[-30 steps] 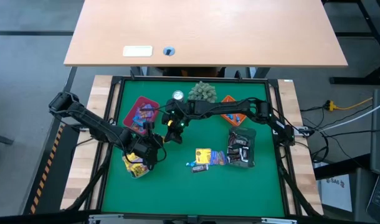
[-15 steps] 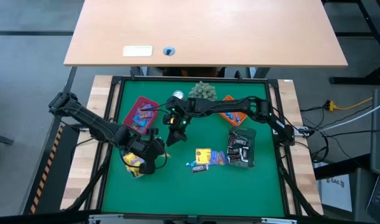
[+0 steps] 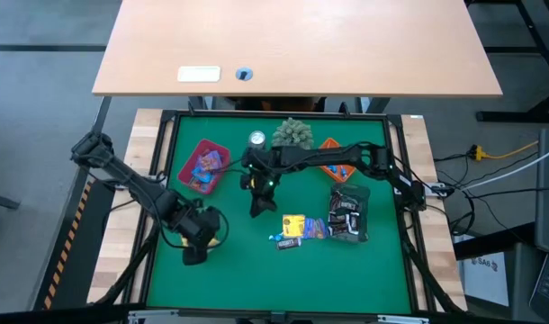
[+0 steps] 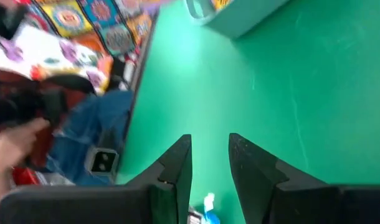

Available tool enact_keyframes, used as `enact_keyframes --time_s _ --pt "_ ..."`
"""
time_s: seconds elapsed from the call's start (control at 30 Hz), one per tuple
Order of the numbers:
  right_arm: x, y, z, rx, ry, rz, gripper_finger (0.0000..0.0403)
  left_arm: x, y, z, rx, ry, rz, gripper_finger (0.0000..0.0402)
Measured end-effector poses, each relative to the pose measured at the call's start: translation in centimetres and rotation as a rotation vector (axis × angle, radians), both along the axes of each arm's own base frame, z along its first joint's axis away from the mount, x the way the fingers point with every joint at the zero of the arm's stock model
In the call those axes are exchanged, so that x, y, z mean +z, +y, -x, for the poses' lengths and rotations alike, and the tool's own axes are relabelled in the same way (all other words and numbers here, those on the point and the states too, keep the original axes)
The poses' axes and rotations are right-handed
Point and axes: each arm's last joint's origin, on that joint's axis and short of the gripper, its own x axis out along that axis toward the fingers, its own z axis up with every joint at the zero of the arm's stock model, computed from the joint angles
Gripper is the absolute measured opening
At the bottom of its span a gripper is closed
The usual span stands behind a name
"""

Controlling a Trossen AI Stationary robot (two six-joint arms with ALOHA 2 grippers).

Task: Sort candy
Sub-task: Put the yellow candy into the blue transparent bin, then put the blue candy into the orange bin

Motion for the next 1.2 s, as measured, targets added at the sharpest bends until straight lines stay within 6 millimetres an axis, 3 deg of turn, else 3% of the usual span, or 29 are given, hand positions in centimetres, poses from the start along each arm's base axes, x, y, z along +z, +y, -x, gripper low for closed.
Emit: enact_keyframes --time_s 0.27,0.7,0.93,1.2 --pt "-1.0 3.0 1.0 0.076 0.061 0.203 0.0105 -1.7 -1.3 1.6 -0.012 0.067 -0.01 0.0007" --pt "-2.1 5.6 3.0 0.086 0.261 0.558 0.0105 -4.1 -0.8 2.5 0.066 0.104 -0.077 0.0063" --pt "-2.3 7.1 3.8 0.149 0.309 0.631 0.0105 -4.6 -0.6 2.7 0.093 0.112 -0.095 0.0109" --pt "-2.8 9.0 4.8 0.274 0.315 0.66 0.0105 -4.5 -0.6 2.2 0.117 0.012 -0.153 0.0133"
